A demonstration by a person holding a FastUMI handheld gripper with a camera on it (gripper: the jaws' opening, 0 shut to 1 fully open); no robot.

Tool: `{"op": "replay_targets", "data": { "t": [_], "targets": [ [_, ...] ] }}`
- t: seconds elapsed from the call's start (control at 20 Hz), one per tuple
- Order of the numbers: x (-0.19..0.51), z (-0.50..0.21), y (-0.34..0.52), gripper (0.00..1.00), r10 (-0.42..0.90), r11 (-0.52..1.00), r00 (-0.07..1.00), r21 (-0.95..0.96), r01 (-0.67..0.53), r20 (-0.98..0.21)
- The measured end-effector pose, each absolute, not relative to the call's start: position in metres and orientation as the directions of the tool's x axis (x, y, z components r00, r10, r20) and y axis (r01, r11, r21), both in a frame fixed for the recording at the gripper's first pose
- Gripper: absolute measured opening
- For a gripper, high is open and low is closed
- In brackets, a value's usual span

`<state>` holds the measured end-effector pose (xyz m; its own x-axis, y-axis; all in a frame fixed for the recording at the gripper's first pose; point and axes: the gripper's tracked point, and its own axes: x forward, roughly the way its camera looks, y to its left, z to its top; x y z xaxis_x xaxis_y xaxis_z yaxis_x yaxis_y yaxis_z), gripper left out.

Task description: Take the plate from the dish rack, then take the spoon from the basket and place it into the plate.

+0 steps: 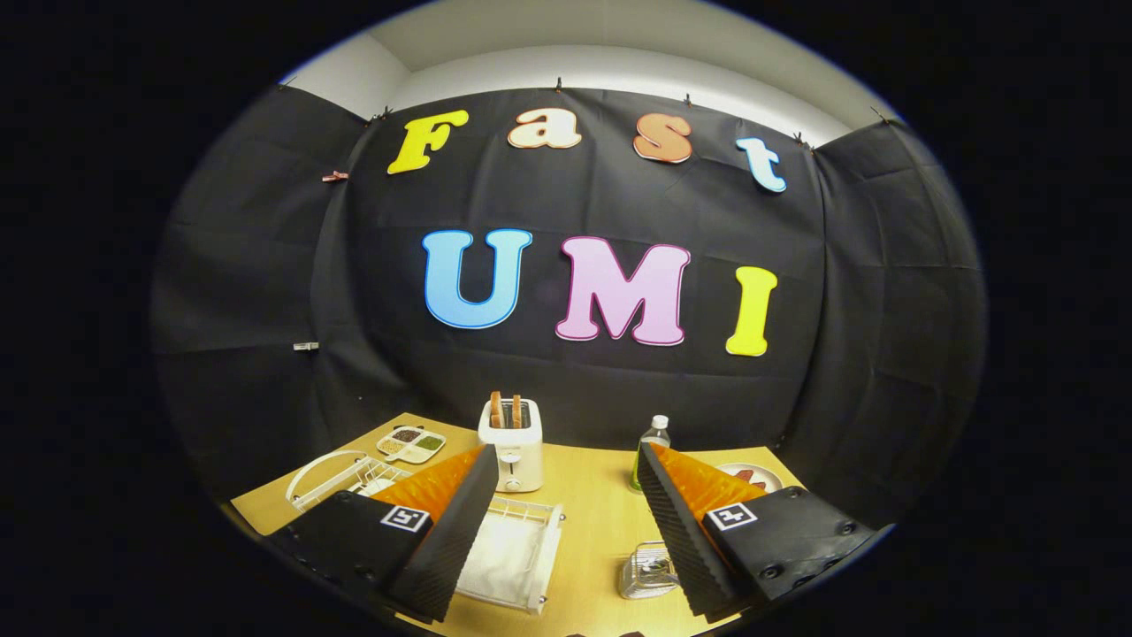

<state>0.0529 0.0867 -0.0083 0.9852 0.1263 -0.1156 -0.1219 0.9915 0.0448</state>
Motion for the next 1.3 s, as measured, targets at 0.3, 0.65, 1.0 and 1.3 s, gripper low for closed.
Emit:
{"op": "replay_targets", "data": {
  "t": [0.3, 0.65, 1.0, 1.3],
  "targets": [
    [0.096, -0.033, 0.139, 0.97, 0.183, 0.983, 0.957, 0.029, -0.181, -0.225],
    [0.128, -0.113, 0.189, 0.95, 0.231, 0.970, 0.864, 0.043, -0.238, -0.447],
    [0.132, -0.195, 0.205, 0.70, 0.203, 0.979, 0.691, 0.134, -0.153, -0.694],
    [0.131, -0.209, 0.213, 0.42, 0.196, 0.978, 0.619, 0.197, -0.068, -0.760]
  ]
}}
